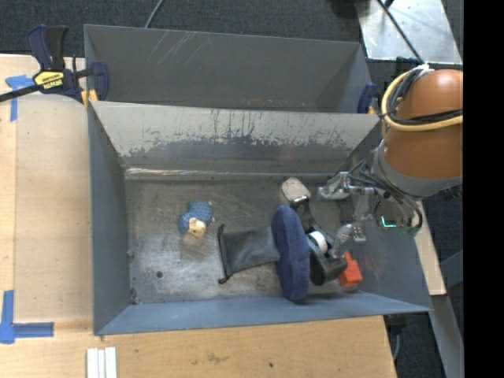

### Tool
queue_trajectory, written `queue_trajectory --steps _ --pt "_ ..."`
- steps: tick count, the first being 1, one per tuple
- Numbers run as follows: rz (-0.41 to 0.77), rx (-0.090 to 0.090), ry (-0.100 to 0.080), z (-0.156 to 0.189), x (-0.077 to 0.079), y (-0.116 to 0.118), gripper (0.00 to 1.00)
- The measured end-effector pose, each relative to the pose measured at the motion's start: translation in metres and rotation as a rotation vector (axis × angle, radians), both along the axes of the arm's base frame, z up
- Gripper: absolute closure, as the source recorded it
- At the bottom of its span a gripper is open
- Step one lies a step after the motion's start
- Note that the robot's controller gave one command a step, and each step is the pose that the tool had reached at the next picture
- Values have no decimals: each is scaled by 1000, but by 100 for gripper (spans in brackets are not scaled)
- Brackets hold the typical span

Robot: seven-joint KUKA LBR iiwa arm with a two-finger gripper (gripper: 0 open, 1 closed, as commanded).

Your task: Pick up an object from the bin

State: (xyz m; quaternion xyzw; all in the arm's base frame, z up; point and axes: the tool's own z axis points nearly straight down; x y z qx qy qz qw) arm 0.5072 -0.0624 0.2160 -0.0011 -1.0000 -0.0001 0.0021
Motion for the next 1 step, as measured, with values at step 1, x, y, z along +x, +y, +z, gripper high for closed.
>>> queue_trajectory --steps 1 --pt "423 -4 -25 -137 7 86 0"
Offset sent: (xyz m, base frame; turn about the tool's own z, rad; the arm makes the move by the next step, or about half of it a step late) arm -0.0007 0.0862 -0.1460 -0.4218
